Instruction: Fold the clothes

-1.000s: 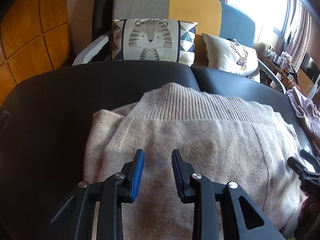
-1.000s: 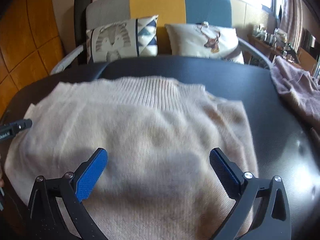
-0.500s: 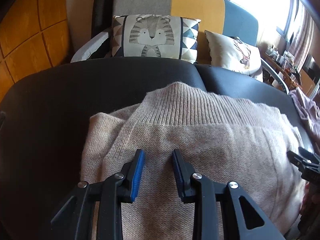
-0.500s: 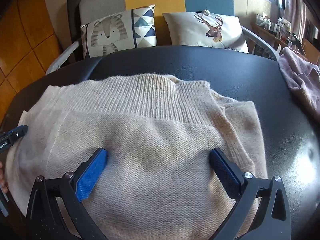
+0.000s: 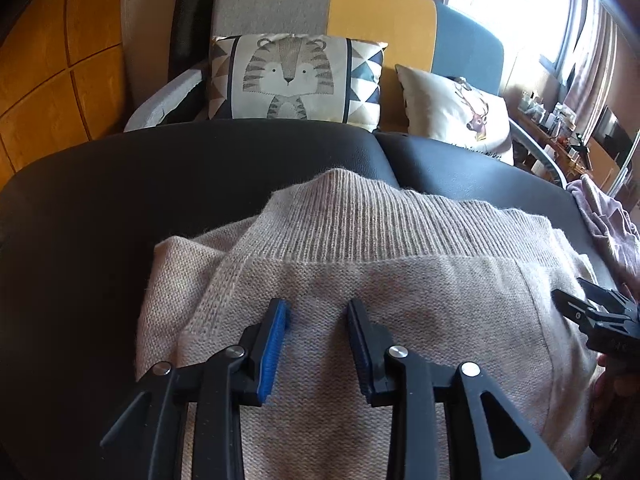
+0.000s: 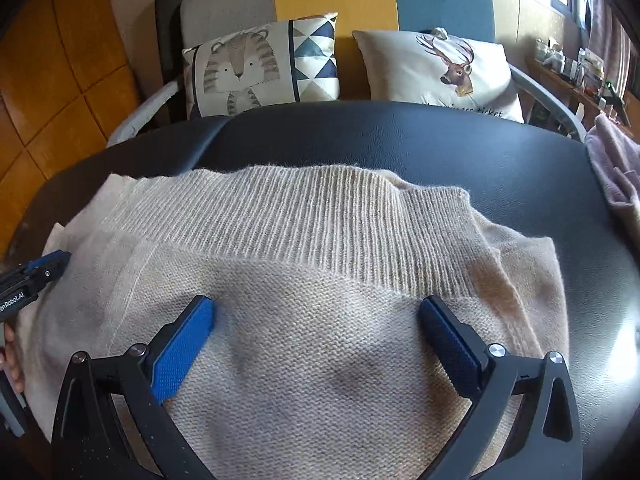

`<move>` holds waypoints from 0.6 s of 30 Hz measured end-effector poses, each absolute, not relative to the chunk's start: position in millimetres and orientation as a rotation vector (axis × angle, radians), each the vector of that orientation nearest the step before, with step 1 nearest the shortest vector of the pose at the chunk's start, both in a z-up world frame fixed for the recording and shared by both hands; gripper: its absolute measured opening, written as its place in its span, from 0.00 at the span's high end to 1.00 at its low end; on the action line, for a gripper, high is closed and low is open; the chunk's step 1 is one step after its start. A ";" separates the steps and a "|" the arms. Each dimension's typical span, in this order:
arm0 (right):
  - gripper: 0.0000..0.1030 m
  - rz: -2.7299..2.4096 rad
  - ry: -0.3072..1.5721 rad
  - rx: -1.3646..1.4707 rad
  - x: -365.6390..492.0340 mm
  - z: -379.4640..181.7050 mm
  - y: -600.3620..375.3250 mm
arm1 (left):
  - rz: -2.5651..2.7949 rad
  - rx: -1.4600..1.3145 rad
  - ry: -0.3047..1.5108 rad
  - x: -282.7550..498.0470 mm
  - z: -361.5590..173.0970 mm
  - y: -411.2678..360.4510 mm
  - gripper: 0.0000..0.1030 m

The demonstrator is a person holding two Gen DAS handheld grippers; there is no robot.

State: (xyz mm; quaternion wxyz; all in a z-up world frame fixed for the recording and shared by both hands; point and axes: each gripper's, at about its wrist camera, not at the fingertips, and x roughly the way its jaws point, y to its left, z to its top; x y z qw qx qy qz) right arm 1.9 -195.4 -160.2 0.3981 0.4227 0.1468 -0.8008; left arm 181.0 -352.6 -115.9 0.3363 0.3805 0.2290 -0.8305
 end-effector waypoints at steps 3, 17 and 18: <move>0.00 -2.026 0.373 1.071 1.7 -158.6 -195.0 | -2.152 0.990 0.623 182.0 -111.8 -353.4 0.67; 0.00 -1.972 0.374 1.106 7.2 -154.0 -227.2 | -2.210 1.014 0.604 158.4 -111.1 -347.0 0.67; 0.00 -1.971 0.369 1.094 7.0 -154.8 -226.0 | -2.220 1.006 0.595 159.2 -112.5 -346.4 0.67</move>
